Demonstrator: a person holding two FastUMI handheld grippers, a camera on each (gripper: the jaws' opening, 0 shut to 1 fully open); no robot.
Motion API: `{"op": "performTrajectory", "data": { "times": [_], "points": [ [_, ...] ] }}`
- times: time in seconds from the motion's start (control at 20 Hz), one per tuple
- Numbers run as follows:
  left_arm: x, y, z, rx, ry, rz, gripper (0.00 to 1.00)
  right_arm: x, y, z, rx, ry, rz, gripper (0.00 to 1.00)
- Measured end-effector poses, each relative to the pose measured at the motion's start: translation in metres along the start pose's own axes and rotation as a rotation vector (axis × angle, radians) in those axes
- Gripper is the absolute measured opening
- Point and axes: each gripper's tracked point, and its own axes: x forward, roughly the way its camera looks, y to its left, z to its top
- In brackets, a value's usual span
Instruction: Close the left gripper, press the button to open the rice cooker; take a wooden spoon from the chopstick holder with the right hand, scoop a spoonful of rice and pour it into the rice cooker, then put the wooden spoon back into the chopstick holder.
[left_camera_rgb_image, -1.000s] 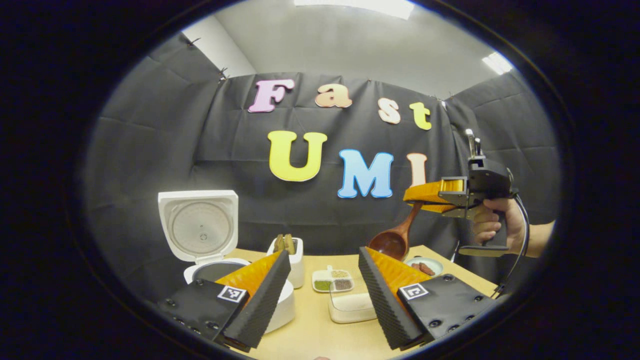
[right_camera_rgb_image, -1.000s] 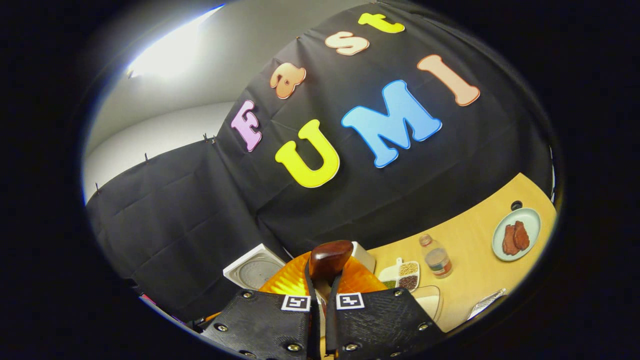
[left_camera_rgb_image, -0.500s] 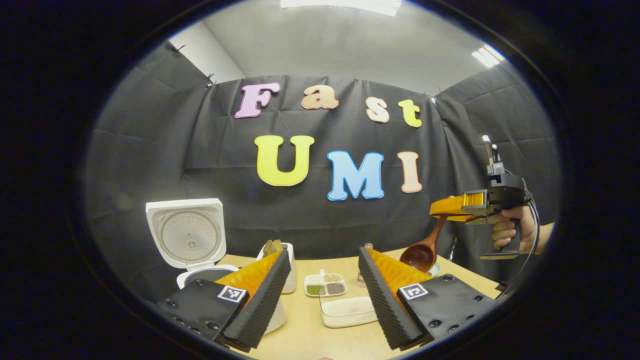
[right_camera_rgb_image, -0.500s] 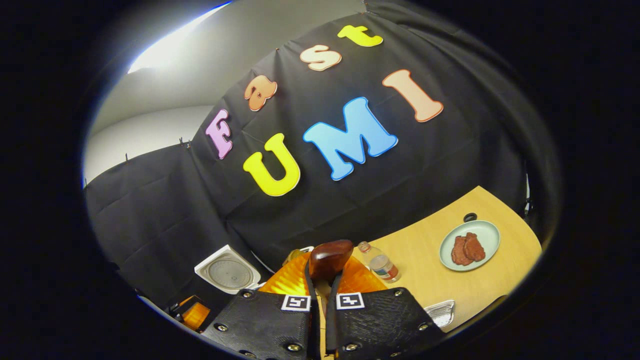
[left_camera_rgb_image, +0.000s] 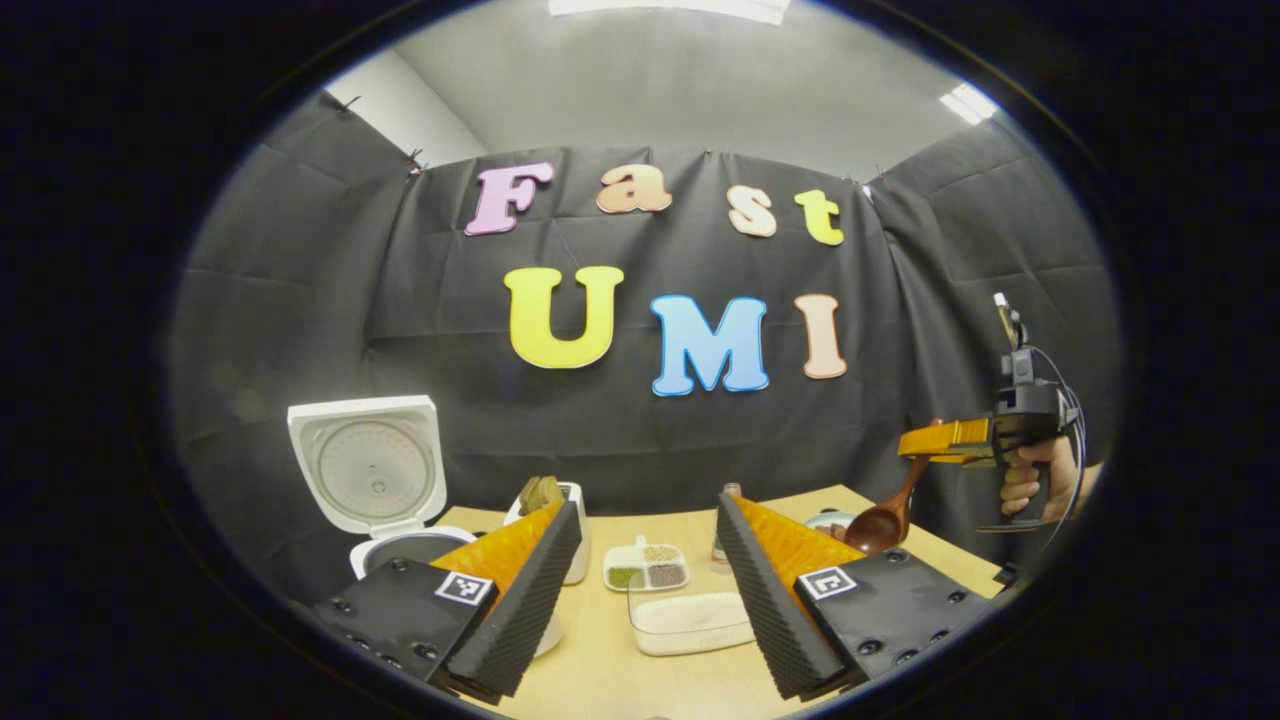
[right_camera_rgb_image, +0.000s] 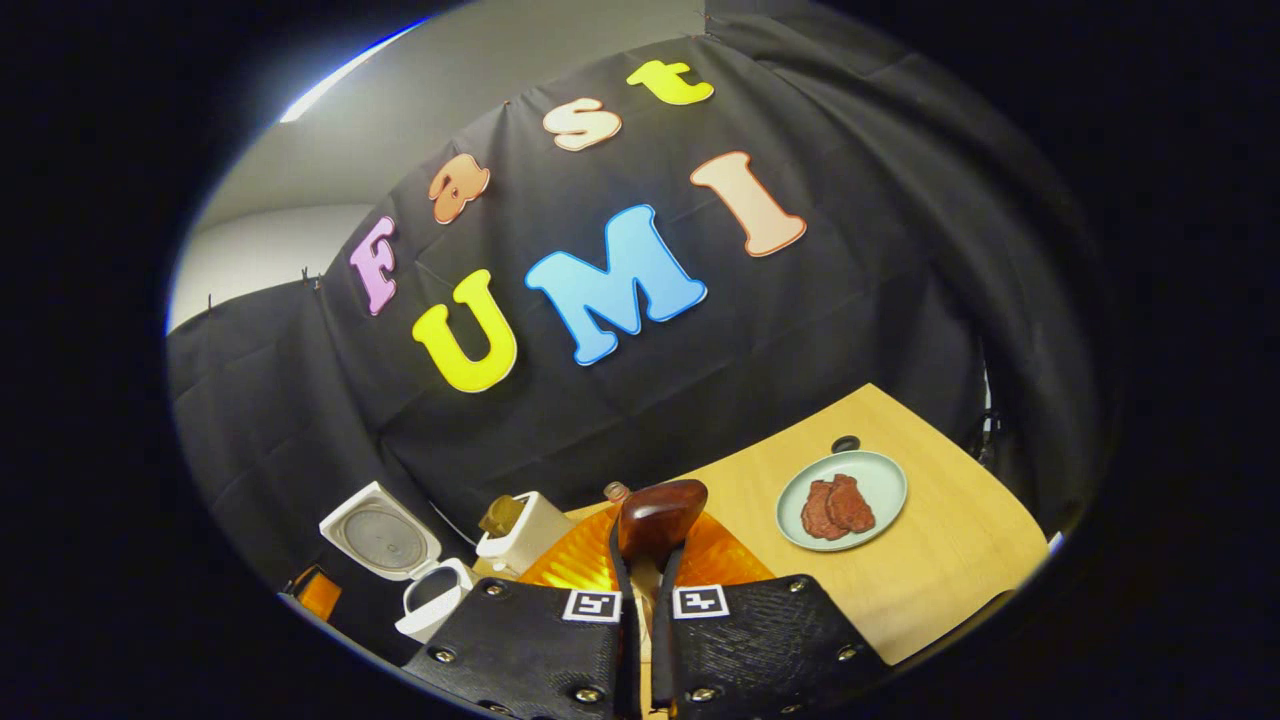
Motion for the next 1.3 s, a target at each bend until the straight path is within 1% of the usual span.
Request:
{"op": "performTrajectory", "data": {
  "times": [0.05,0.3,0.35,0.4,0.6,0.85,0.9,0.95,1.0,1.05,1.1,1.15,1.2,1.25,1.3],
  "points": [
    [-0.001,-0.002,-0.001,0.007,0.003,0.003,0.95,0.002,-0.007,-0.004,-0.011,0.006,-0.019,0.04],
    [-0.005,0.002,-0.007,0.012,0.028,0.033,0.95,0.011,-0.035,-0.035,-0.126,0.041,-0.131,0.05],
    [-0.004,0.003,-0.008,0.011,0.032,0.041,0.95,0.014,-0.037,-0.041,-0.13,0.049,-0.139,0.05],
    [-0.005,0.005,-0.008,0.008,0.035,0.047,0.92,0.016,-0.039,-0.049,-0.132,0.062,-0.141,0.05],
    [-0.007,0.01,-0.012,0.014,0.053,0.073,0.92,0.033,-0.056,-0.08,-0.154,0.113,-0.191,0.05],
    [-0.013,0.018,-0.014,0.013,0.064,0.117,0.92,0.053,-0.063,-0.115,-0.175,0.163,-0.214,0.05],
    [-0.015,0.019,-0.014,0.012,0.065,0.124,0.92,0.057,-0.062,-0.121,-0.181,0.173,-0.204,0.05],
    [-0.016,0.02,-0.013,0.013,0.066,0.128,0.95,0.06,-0.06,-0.128,-0.185,0.184,-0.195,0.05],
    [-0.018,0.021,-0.014,0.017,0.065,0.135,0.95,0.061,-0.064,-0.134,-0.196,0.188,-0.198,0.05],
    [-0.019,0.024,-0.012,0.022,0.063,0.141,0.92,0.063,-0.066,-0.136,-0.203,0.184,-0.203,0.05],
    [-0.019,0.024,-0.011,0.025,0.06,0.145,0.92,0.062,-0.071,-0.139,-0.206,0.182,-0.214,0.05],
    [-0.019,0.024,-0.011,0.023,0.057,0.147,0.92,0.062,-0.07,-0.139,-0.206,0.177,-0.202,0.07],
    [-0.018,0.023,-0.011,0.019,0.055,0.146,0.92,0.059,-0.075,-0.142,-0.233,0.199,-0.215,0.18],
    [-0.017,0.023,-0.01,0.015,0.053,0.147,0.92,0.056,-0.075,-0.143,-0.264,0.22,-0.204,0.21],
    [-0.015,0.023,-0.011,0.01,0.048,0.149,0.95,0.057,-0.081,-0.143,-0.305,0.22,-0.218,0.47]
  ]
}}
